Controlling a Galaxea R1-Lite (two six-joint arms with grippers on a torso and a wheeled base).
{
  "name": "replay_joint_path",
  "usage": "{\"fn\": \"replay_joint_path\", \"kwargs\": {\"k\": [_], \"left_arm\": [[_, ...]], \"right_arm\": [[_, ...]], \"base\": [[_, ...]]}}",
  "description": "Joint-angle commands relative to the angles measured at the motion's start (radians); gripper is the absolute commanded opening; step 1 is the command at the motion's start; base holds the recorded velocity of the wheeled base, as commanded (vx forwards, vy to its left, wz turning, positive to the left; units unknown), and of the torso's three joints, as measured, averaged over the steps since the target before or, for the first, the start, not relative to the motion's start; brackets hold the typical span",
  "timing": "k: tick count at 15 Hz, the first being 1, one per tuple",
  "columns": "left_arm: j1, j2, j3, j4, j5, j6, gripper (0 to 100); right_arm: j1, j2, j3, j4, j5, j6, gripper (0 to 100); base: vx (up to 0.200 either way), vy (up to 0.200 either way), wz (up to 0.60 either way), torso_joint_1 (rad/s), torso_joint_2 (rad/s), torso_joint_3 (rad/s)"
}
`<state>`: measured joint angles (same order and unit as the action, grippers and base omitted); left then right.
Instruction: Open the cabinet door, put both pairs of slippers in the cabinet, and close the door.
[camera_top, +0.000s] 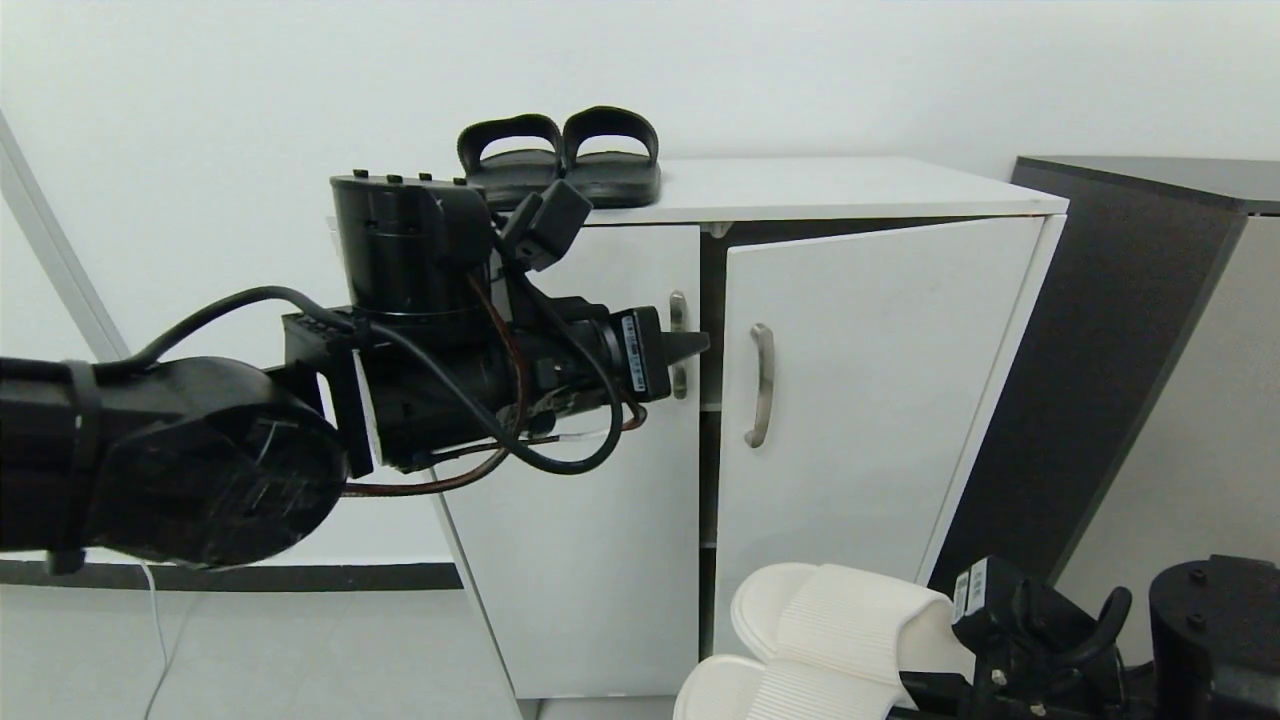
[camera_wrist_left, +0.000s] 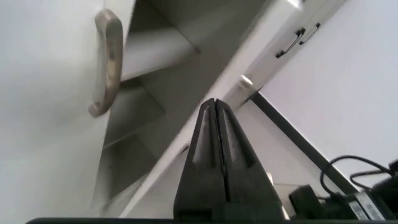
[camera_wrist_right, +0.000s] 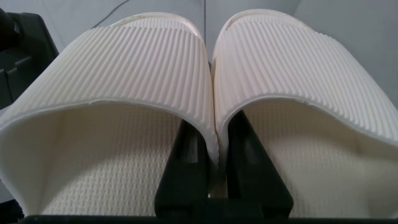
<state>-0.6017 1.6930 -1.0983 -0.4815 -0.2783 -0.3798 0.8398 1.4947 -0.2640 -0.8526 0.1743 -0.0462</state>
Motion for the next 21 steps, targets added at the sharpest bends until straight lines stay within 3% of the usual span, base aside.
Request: {"fn": "replay_joint_path", "kwargs": {"k": [1, 5, 9, 13, 16, 18, 20, 21], "left_arm": [[0.013, 0.077, -0.058, -0.002, -0.005, -0.001, 0], [0.011, 0.175, -0.149, -0.032, -0.004, -0.022, 0], [0.005, 0.200, -0.150, -0.074, -0.004, -0.025, 0], [-0.013, 0.194, -0.141, -0.075, 0.004, -0.024, 0], [-0.113, 0.143, -0.055, -0.124, 0.007, -0.018, 0], [-0.221, 0.096, 0.008, -0.161, 0.007, -0.011, 0], [-0.224, 0.083, 0.012, -0.166, 0.007, -0.010, 0], [-0.179, 0.071, 0.018, -0.166, 0.007, -0.011, 0]], "right_arm": [[0.001, 0.002, 0.000, 0.000, 0.001, 0.000, 0], [0.001, 0.004, 0.000, 0.001, 0.001, 0.000, 0], [0.004, 0.007, -0.001, 0.001, -0.001, 0.000, 0], [0.010, 0.007, -0.001, 0.001, -0.001, 0.000, 0], [0.021, 0.007, 0.000, 0.003, -0.002, 0.000, 0], [0.030, 0.007, 0.002, 0.003, -0.002, 0.000, 0], [0.032, 0.006, 0.002, 0.003, -0.002, 0.000, 0], [0.032, 0.002, 0.002, 0.003, -0.002, 0.000, 0]], "base": [[0.000, 0.000, 0.00, 0.000, 0.00, 0.000], [0.000, 0.000, 0.00, 0.000, 0.00, 0.000], [0.000, 0.000, 0.00, 0.000, 0.00, 0.000], [-0.200, 0.000, 0.00, 0.002, 0.00, 0.004], [-0.200, 0.000, 0.00, -0.001, 0.00, 0.001], [-0.200, 0.000, 0.00, 0.002, 0.00, 0.005], [-0.200, 0.000, 0.00, 0.005, 0.00, 0.005], [0.000, 0.000, 0.00, 0.000, 0.00, 0.000]]}}
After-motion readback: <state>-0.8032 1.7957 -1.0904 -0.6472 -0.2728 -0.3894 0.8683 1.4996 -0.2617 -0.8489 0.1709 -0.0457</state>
